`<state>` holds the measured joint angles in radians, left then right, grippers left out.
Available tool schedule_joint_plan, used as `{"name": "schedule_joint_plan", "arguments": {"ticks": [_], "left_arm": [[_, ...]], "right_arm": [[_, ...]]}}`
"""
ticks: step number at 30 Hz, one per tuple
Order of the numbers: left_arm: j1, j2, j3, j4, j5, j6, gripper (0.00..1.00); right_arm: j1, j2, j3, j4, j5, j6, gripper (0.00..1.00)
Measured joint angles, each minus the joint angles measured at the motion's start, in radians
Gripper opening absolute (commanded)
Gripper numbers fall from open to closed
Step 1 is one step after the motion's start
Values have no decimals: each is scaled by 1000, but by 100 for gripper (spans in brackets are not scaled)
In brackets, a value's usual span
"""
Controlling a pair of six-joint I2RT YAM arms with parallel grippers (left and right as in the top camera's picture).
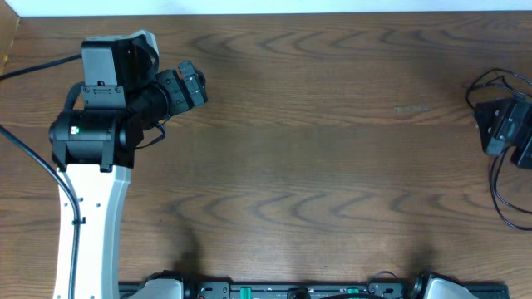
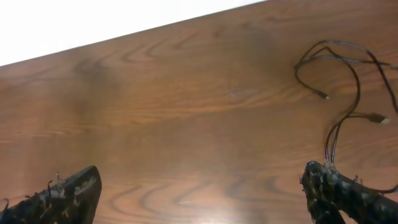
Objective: Untangle cables
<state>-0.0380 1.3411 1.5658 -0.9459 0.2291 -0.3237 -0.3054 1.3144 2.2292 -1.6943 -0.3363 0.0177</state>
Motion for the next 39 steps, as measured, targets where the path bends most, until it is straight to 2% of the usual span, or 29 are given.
{"name": "schedule_joint_plan", "arguments": {"ticks": [7, 15, 19, 31, 39], "left_arm": [[0, 0, 0, 0, 0, 0, 98], [0, 0, 0, 0, 0, 0, 98], [0, 0, 0, 0, 0, 0, 98], [0, 0, 0, 1, 0, 0, 98], [0, 0, 0, 0, 0, 0, 98]], "right_arm": [[6, -40, 0, 0, 11, -9, 99], [120, -98, -98, 60, 63, -45, 99], [188, -222, -329, 326, 136, -55, 99], [230, -711, -1249, 1090, 198, -59, 99], [269, -933, -1706, 1549, 218, -62, 99]]}}
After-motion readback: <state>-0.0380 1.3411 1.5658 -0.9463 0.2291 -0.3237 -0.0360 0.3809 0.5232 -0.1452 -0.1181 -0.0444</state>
